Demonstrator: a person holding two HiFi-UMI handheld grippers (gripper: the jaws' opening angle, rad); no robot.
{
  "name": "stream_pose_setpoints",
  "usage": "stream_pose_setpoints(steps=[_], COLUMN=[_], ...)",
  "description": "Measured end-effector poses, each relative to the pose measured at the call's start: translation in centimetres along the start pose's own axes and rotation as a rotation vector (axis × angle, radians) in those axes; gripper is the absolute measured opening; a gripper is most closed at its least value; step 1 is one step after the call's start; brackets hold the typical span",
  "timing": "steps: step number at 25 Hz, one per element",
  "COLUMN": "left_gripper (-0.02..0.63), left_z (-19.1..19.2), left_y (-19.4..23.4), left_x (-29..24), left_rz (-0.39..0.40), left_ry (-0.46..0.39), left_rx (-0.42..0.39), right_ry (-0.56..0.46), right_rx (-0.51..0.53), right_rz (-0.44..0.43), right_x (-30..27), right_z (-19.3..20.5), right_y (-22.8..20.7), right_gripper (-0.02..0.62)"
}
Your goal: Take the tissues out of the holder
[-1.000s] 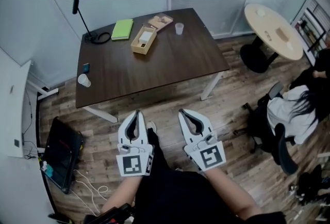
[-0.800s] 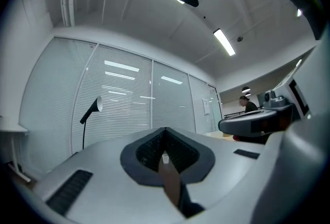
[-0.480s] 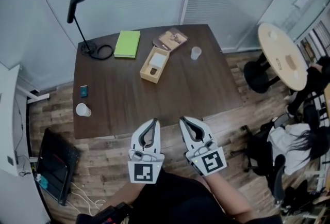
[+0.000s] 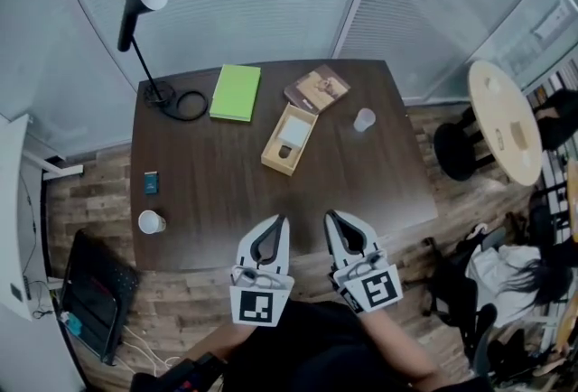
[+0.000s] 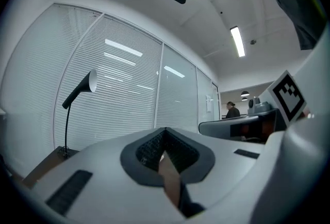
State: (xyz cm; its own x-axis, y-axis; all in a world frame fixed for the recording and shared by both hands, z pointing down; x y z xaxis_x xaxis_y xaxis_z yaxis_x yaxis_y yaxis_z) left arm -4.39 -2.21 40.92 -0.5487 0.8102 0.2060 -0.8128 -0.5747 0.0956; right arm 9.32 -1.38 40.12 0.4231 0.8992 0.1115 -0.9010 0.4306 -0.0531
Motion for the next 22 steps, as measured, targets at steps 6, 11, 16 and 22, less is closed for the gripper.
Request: stream_pose_setpoints(steps=[6,11,16,22], left_gripper=[-0.005,-0.005,-0.005,-0.005], left_z=[1.3,2.2,2.6,2.6], left_y=[0.1,-1.1,-2.5,-4.0], left_x=[-2.2,-3.7,-6.1,-9.4], left_rz=[-0.009,-0.069,-0.172,-0.209], left_ry=[0.048,0.084,0.109,0.093], left_rx=[-0.001,-0.048,-0.055,-0.087], right_ry=[0.011,0.006,-0.001,-0.022], right_rx=[-0.028,-0.074,-0.042,-0.029], right_rz=[0.017,-0.055,-0.156,-0.198], right_x=[-0.2,-1.5,-2.1,-2.7], right_z=[0.7,1.9,1.6,1.1], right_y=[-3.2,-5.4,-8.6,-12.7], right_gripper=[0.003,0.003,0.003,0.003])
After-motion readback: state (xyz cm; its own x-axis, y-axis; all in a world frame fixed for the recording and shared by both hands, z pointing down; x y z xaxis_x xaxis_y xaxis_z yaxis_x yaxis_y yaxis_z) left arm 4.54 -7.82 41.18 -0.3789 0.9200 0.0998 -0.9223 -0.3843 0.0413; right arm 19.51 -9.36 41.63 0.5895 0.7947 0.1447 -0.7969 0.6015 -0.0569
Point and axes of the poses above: the fingertips, and each gripper's own axes: x backward along the fingers, y to its left, z out of its underside, the point moved 5 cm from there along x, backward along the fingers, and after that the axes turned 11 degrees about -y, right-handed, at the moved point
